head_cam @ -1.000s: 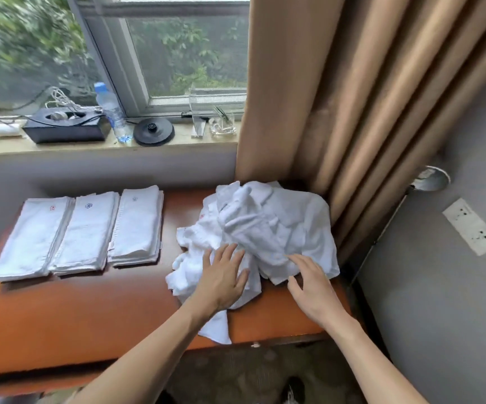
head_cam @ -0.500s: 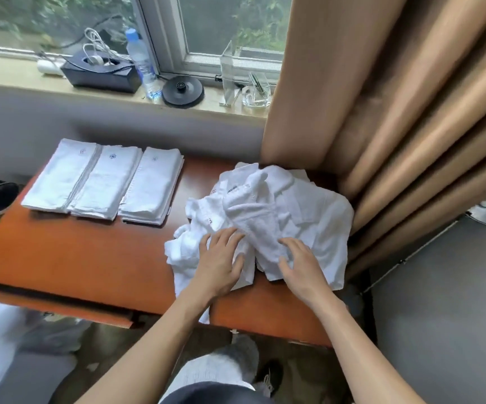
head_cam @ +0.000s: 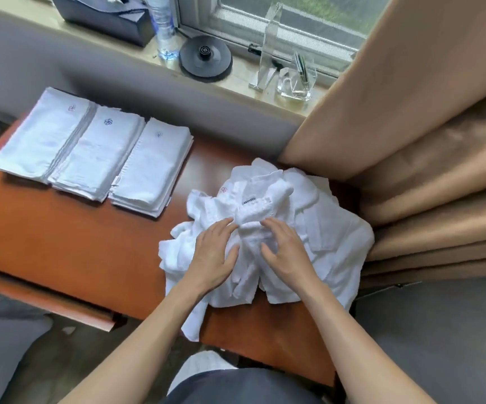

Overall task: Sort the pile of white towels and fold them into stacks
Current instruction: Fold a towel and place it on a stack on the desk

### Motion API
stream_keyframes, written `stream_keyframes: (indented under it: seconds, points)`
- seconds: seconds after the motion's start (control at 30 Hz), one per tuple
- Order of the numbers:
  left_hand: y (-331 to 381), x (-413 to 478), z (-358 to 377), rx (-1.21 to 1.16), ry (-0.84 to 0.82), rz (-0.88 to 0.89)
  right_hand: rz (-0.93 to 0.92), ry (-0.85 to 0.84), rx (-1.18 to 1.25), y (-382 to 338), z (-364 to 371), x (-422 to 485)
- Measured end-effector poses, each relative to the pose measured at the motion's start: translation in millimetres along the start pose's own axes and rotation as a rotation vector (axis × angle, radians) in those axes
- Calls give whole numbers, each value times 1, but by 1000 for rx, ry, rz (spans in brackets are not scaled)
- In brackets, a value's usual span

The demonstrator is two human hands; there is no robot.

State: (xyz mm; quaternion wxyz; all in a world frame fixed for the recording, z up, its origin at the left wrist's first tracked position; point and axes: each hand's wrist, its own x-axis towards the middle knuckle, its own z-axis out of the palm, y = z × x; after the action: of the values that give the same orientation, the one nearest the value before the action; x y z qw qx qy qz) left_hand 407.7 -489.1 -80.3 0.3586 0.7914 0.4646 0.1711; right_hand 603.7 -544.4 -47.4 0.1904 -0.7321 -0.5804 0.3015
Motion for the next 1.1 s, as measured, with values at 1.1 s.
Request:
stream_keyframes:
  seconds: [1.1]
  points:
    - [200,-4,21,-319,466,-37,-246,-55,602,53,-122,-36]
